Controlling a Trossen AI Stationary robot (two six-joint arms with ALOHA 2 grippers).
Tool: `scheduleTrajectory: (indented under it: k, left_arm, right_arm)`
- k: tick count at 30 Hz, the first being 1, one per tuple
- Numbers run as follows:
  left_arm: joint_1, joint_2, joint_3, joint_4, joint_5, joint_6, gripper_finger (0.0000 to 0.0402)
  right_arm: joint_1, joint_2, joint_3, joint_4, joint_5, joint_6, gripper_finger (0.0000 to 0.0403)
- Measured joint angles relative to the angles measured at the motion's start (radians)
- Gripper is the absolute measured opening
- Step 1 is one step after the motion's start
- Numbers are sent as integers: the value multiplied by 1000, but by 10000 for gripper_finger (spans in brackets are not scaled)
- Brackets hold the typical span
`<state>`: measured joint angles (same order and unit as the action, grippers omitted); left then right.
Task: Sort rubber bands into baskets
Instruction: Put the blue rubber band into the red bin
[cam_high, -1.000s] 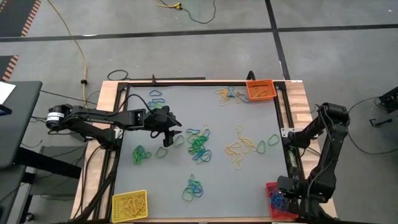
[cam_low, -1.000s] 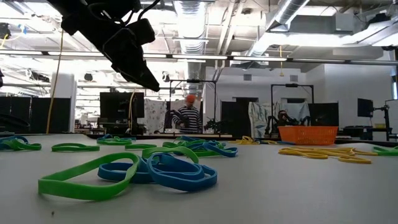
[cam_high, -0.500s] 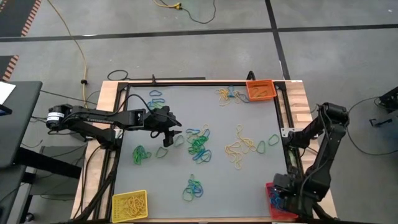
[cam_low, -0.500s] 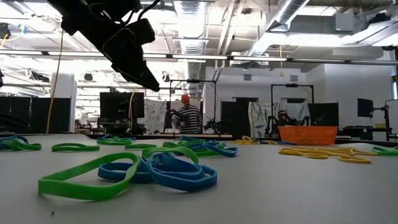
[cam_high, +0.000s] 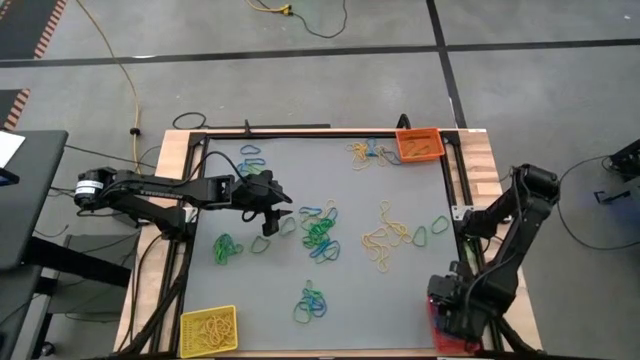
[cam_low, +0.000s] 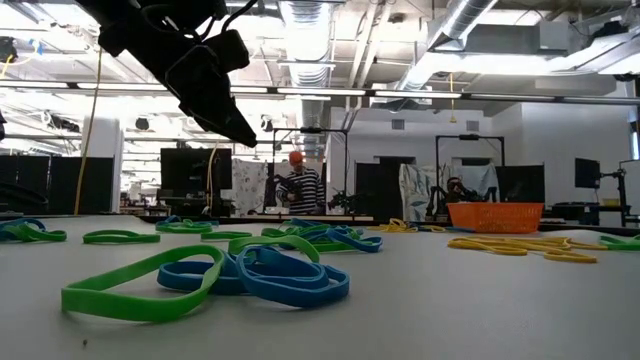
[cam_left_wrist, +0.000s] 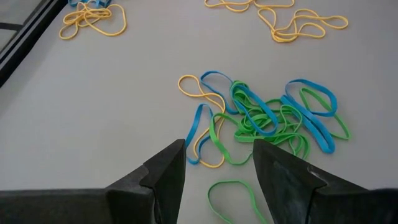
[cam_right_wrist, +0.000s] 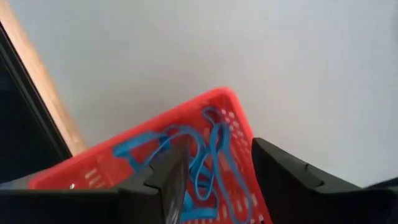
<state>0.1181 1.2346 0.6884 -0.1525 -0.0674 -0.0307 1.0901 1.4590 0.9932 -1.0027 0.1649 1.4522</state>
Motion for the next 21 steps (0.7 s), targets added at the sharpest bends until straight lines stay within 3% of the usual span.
scheduleTrajectory:
  k: [11, 21]
  left_arm:
    - [0, 0, 0, 0, 0, 0, 178]
    - [0, 0, 0, 0, 0, 0, 178]
  right_arm:
    - [-127, 0, 0, 122, 97, -240, 202]
    - [-220, 3, 0, 524, 275, -668, 202]
